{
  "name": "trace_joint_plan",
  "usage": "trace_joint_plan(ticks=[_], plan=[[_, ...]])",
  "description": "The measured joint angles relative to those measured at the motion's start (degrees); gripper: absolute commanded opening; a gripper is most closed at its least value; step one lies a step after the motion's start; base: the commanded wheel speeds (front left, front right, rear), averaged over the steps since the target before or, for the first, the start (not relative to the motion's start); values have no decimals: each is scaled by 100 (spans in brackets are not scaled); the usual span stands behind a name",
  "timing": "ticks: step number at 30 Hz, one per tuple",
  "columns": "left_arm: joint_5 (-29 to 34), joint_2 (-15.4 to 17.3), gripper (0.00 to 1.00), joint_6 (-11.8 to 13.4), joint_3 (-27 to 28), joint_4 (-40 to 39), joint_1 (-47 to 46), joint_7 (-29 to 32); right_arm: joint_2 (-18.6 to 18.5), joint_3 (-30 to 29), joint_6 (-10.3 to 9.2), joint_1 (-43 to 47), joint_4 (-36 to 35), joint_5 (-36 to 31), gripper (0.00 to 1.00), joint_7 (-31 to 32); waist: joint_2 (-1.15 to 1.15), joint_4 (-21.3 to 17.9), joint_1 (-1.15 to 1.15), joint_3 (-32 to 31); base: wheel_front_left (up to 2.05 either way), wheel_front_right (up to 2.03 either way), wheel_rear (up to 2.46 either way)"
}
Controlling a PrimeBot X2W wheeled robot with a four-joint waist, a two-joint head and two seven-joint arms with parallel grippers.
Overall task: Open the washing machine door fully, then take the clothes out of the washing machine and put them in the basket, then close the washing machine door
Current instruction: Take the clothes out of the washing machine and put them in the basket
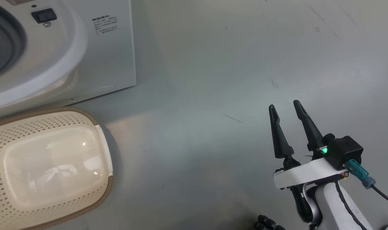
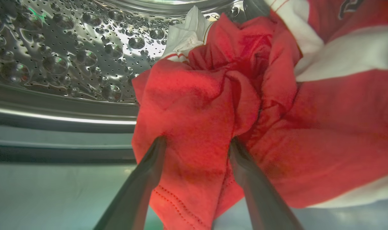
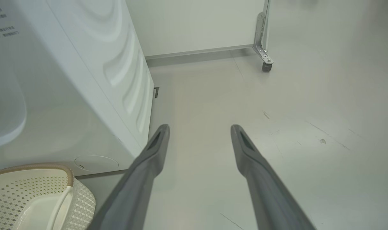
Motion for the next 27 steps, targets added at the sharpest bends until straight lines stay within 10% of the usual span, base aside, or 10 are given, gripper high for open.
trace_joint_plan(ticks=[1, 2, 4, 27], plan=[[0, -1, 89, 0, 16, 19, -10, 0, 1, -3, 1, -11, 0, 0, 100, 0, 0, 2, 0, 2, 0, 0, 0], [0, -2, 49, 0, 25, 41, -19, 0, 2, -5, 3, -21, 0, -2, 100, 0, 0, 3, 0, 4, 0, 0, 0], [0, -8, 0, 1, 36, 79, -23, 0, 3, -12, 22, -29, -1, -10, 100, 0, 0, 9, 0, 5, 0, 0, 0], [-366, -801, 0, 15, 126, 203, -84, -1385, 23, -250, 59, -82, 2, -154, 100, 0, 0, 232, 0, -468, 0, 0, 0]])
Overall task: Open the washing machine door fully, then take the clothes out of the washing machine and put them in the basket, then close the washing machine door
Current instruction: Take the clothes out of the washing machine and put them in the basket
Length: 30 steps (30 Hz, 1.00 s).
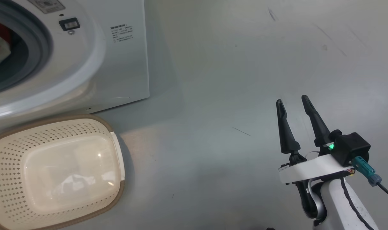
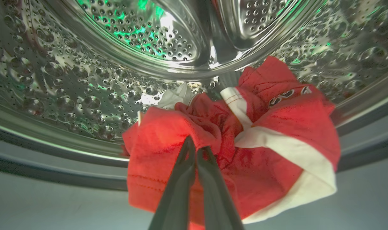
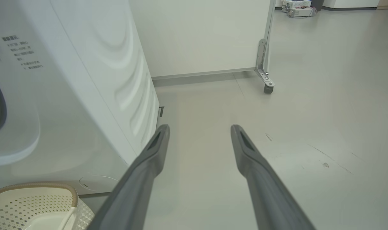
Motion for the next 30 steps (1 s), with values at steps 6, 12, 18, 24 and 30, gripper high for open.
trace_joint_plan(ticks=[6, 12, 18, 24, 30], plan=[[-313, -299, 0, -185, 123, 3, 289, -672, 0, -60, 0, 44, 56, -49, 100, 0, 0, 132, 0, -270, 0, 0, 0], [-527, -633, 0, -394, 123, -46, 673, -1295, -14, -121, 0, 202, 129, -149, 100, 0, 0, 288, 0, -577, 0, 0, 0], [-610, -780, 0, -589, 125, -74, 1086, -1858, -32, -133, 0, 338, 200, -193, 100, 0, 0, 450, 0, -894, 0, 0, 0], [-620, -846, 0, -739, 46, -299, 1521, -2186, -56, -148, 0, 531, 241, -200, 100, 0, 0, 595, 0, -1201, 0, 0, 0], [-576, -873, 0, -743, 49, -637, 2021, -2208, -94, -160, 0, 710, 254, -201, 100, 0, 0, 744, 0, -1453, 0, 0, 0]])
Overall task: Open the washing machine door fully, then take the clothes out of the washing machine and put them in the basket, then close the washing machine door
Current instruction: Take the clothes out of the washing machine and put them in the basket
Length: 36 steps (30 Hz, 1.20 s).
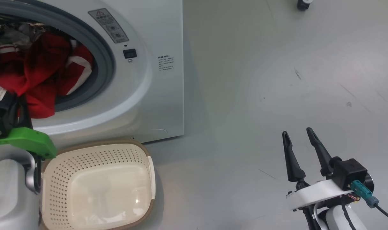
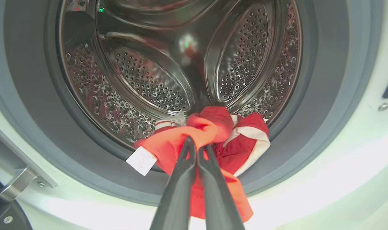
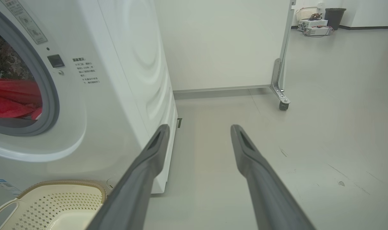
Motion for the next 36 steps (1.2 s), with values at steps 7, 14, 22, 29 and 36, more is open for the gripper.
trace_joint_plan(ticks=[7, 14, 22, 29, 36], plan=[[156, -244, 0, -69, -104, -957, 450, 7, -35, -30, 0, 143, -14, -7, 100, 0, 0, 188, 0, -199, 0, 0, 0], [268, -425, 0, -68, -60, -2256, 781, 5, -57, -66, -1, 215, -73, -8, 100, 0, 0, 360, 0, -324, 0, 0, 0], [512, -523, 0, -65, -22, -3418, 1017, 4, -76, -83, -2, 301, -110, -10, 100, 0, 0, 503, 0, -390, 0, 0, 0], [592, -563, 0, -65, 46, -4253, 1251, -2, -75, -21, 9, 301, -118, -26, 100, 0, 0, 544, 0, -410, 0, 0, 0], [571, -662, 0, -247, -214, -3771, 2056, 0, -74, 21, 40, 304, -133, -34, 100, 0, 0, 532, 0, -392, 0, 0, 0]])
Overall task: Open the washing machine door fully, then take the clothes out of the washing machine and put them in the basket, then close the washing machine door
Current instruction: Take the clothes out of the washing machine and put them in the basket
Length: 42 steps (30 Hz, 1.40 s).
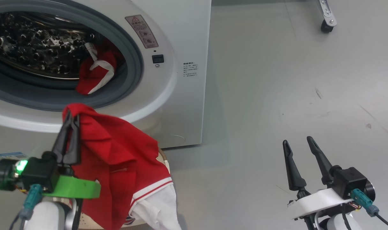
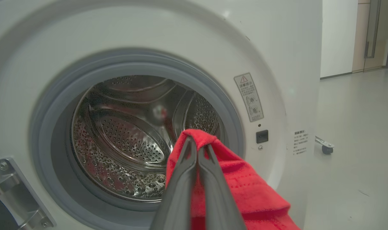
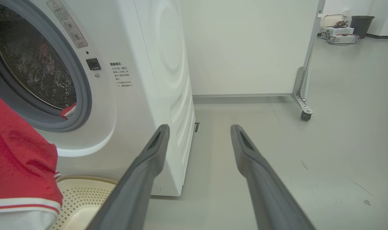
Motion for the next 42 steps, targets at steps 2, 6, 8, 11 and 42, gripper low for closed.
trace_joint_plan(ticks=[2, 6, 8, 11, 42], plan=[[-65, -15, 0, -98, -133, 194, 192, 3, -1, 23, 3, 1, -9, -1, 100, 0, 0, -15, 0, 16, 0, 0, 0], [-71, -14, 0, -107, -247, 533, 503, 5, 3, 88, 20, -1, -65, -9, 100, 0, 0, -67, 0, 91, 0, 0, 0], [-69, -15, 0, -153, -305, 689, 544, 5, 2, 89, 20, -1, -81, -9, 100, 0, 0, -96, 0, 144, 0, 0, 0], [32, 62, 0, -174, -381, 1190, 539, 5, 3, 112, 30, -23, -137, -11, 100, 0, 0, -205, 0, 378, 0, 0, 0], [52, 299, 0, 131, 78, 4149, -784, 625, 57, 143, 53, -465, -193, -51, 100, 1, 0, -755, 0, 1537, 0, 0, 0]])
